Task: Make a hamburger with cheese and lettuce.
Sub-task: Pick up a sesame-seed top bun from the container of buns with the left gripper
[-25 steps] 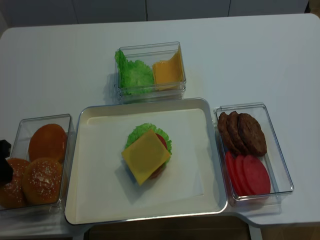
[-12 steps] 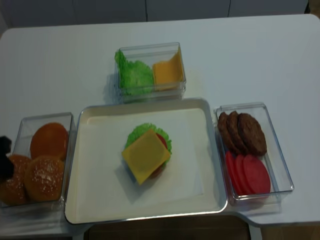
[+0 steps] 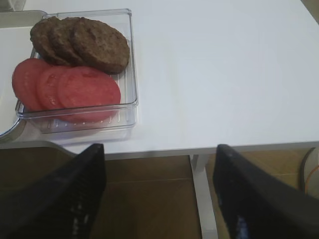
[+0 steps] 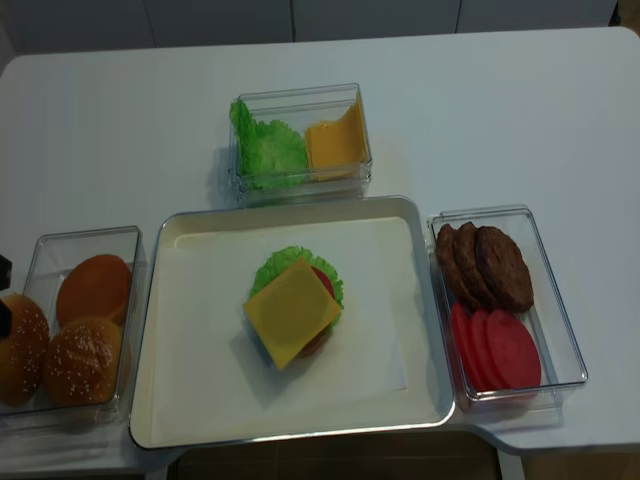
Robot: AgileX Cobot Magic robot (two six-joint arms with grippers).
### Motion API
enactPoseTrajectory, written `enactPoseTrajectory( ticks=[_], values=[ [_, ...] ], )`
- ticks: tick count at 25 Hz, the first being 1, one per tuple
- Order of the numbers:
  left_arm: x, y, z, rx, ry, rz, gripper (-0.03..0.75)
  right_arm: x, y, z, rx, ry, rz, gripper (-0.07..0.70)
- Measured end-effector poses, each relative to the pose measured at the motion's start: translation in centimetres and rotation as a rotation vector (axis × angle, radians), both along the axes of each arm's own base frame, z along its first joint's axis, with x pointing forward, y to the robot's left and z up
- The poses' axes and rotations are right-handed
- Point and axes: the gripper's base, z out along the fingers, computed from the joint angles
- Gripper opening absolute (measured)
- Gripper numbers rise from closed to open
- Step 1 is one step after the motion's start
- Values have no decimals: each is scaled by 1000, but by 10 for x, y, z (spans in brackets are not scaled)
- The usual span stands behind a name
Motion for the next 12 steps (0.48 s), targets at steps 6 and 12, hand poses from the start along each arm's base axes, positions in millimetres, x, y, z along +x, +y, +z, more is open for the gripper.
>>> enactPoseTrajectory(
  ticks=[6,12],
  values=[
    [0,0,0,0,0,0,94,0,0,0,0,0,0,511],
    [1,-1,2,-17,-13,4,85,0,0,0,0,0,0,511]
  ],
)
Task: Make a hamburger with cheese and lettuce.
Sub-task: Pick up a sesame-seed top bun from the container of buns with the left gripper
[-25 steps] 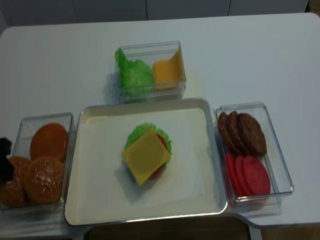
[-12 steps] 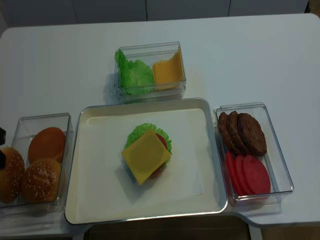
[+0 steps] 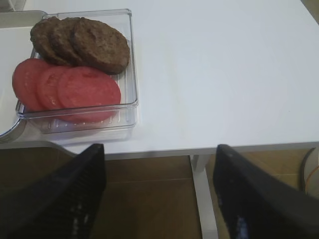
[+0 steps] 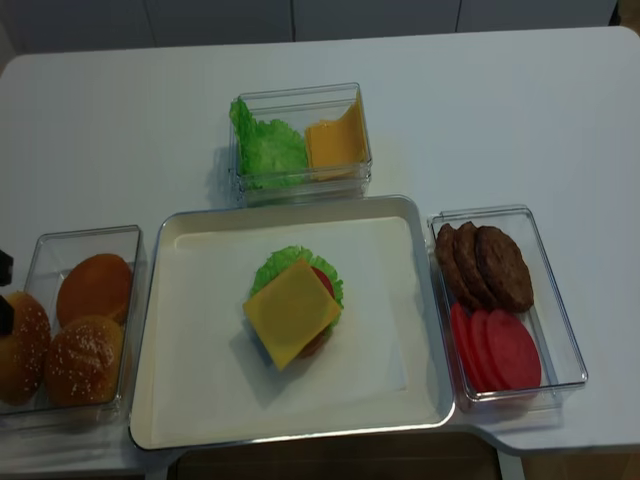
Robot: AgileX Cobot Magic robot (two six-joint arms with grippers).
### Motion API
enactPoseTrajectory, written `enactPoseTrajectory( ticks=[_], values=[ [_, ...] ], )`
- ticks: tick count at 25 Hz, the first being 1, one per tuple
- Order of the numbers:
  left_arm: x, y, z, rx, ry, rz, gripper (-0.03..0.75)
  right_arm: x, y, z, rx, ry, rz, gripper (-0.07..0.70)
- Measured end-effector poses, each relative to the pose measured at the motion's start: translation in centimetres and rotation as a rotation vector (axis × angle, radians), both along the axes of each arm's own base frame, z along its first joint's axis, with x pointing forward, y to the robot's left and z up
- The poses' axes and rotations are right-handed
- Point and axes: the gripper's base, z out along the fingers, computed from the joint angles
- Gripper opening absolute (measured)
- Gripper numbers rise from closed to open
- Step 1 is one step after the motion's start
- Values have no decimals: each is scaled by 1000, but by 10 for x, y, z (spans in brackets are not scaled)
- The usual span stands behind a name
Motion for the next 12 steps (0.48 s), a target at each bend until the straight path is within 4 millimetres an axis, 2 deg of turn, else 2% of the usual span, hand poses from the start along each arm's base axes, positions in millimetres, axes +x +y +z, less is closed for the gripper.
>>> enactPoseTrajectory(
  ticks=[12],
  values=[
    [10,1,28,29,-77,-16,70,0,0,0,0,0,0,511]
  ],
)
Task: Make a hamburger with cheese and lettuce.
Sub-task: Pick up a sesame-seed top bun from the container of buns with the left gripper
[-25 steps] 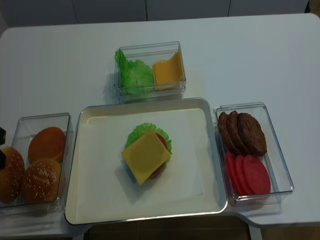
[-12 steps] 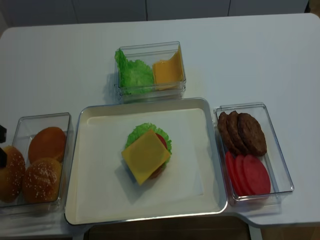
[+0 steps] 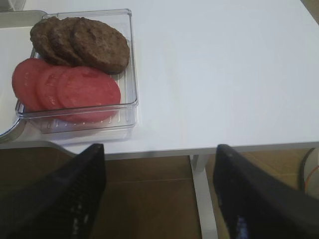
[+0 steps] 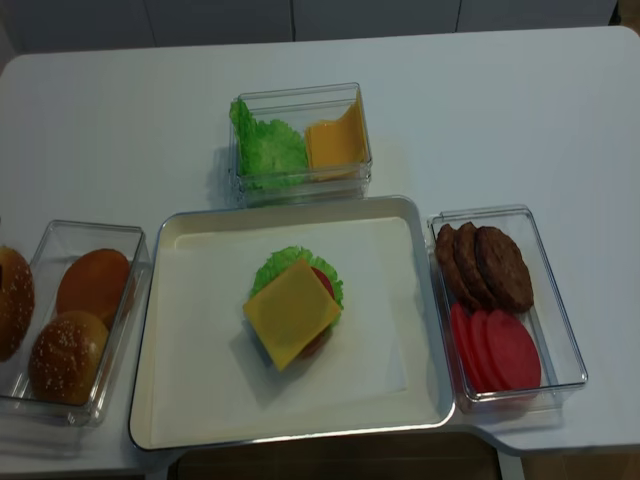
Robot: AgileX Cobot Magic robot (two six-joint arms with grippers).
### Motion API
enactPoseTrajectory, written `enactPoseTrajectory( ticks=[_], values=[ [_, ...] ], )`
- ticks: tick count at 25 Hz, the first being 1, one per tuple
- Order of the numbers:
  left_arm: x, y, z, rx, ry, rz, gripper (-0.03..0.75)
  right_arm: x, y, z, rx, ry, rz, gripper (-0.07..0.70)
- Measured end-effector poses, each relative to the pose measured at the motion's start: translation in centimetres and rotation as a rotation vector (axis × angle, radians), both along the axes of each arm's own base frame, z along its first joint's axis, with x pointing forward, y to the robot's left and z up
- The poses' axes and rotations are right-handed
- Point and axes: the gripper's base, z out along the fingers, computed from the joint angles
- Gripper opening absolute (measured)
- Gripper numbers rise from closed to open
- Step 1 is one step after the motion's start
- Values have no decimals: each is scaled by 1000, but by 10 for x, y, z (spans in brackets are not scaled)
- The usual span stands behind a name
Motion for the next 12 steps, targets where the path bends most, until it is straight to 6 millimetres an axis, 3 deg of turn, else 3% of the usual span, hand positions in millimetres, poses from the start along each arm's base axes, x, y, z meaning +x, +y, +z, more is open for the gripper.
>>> enactPoseTrajectory(
  ticks=[12],
  values=[
    [2,-6,3,-71,-20,4,62,0,0,0,0,0,0,511]
  ],
)
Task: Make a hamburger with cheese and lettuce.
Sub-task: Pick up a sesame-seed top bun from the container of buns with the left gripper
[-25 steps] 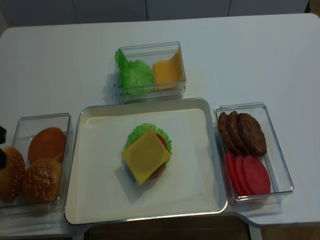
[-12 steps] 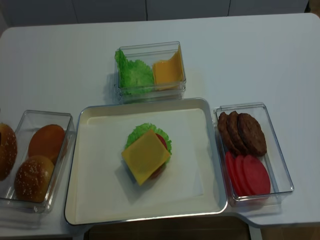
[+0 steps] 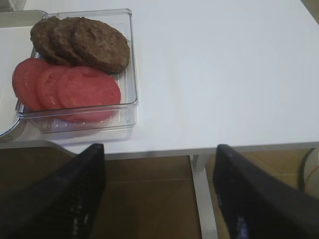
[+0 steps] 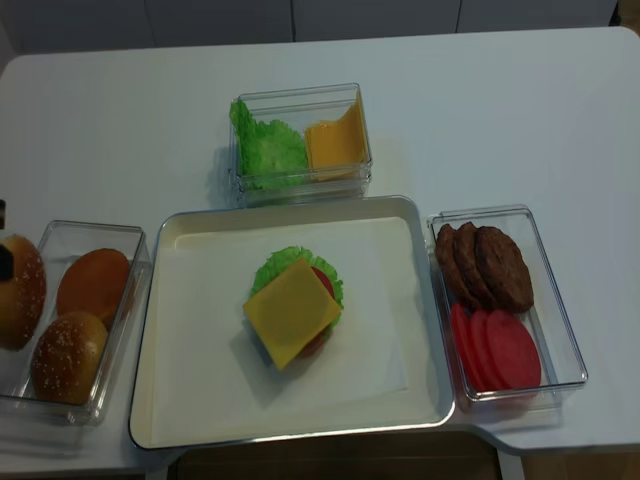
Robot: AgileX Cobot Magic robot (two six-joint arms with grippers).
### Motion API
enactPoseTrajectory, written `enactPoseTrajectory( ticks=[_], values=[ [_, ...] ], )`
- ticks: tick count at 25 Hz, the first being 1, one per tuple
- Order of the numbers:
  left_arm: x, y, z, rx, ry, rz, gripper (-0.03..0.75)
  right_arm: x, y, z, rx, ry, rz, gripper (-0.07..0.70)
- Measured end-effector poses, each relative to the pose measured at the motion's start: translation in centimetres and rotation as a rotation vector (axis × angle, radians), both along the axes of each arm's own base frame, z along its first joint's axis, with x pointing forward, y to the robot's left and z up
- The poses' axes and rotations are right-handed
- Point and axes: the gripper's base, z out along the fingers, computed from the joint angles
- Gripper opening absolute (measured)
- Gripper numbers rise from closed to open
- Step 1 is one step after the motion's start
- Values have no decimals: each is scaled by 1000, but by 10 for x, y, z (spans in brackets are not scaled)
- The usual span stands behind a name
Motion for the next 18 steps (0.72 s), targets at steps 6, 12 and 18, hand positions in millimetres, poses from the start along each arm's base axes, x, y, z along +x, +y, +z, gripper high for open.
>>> enactPoseTrajectory(
  ticks=[6,12,18],
  values=[
    [3,-6,3,-74,-38,4,62,0,0,0,0,0,0,511],
    [7,-14,6,-140,-81,-23,61,0,0,0,0,0,0,511],
    [11,-34,6,-158,-75,-110,60,0,0,0,0,0,0,511]
  ],
)
